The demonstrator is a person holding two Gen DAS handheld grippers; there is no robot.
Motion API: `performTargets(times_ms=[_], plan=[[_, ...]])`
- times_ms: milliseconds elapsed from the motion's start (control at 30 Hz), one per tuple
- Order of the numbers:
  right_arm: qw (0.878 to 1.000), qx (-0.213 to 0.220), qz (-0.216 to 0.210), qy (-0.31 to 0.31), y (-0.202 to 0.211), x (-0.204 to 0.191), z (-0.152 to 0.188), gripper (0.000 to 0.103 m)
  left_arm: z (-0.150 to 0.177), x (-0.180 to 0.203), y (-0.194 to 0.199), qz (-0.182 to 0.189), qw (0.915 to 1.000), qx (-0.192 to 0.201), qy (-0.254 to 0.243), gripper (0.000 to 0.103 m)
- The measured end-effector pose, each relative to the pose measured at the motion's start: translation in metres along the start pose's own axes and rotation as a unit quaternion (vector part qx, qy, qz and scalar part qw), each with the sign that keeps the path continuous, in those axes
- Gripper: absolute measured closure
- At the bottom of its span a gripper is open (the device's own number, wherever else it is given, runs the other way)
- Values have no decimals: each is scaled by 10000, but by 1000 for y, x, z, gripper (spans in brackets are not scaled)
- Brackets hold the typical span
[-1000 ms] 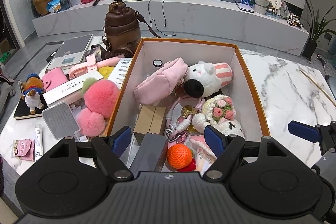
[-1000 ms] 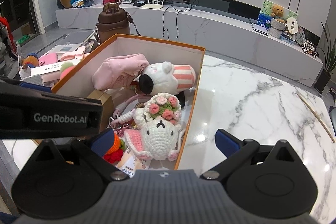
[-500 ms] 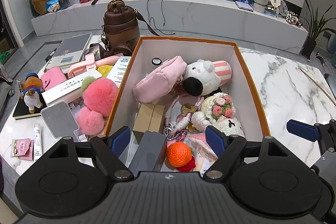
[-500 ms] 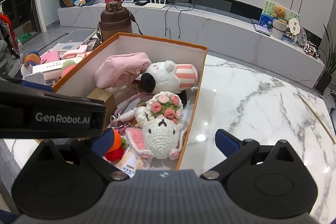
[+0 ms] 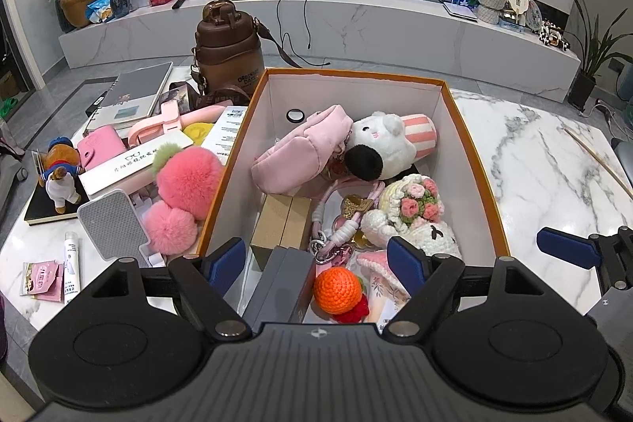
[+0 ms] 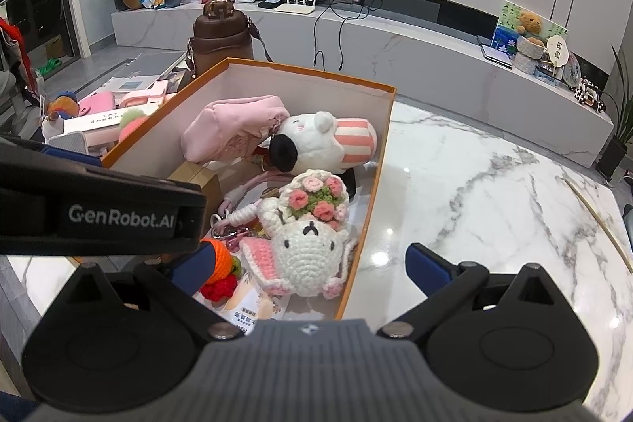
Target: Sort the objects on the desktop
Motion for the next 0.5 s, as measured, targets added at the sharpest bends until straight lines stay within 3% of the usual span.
performTargets(times_ms=[500], plan=[[10000, -12, -21, 25, 0, -1, 2, 1, 0, 0, 0, -5, 10000, 4, 1, 10]])
Point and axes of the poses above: each gripper's, at about its wrist camera, not at the fingertips, and y roughly against the way its jaws point, x to its right, z to its underside, the point moved 4 cm from there along -y, roughly the way its jaws point, and after that the axes turned 1 degree about z, right-handed, at the moved point
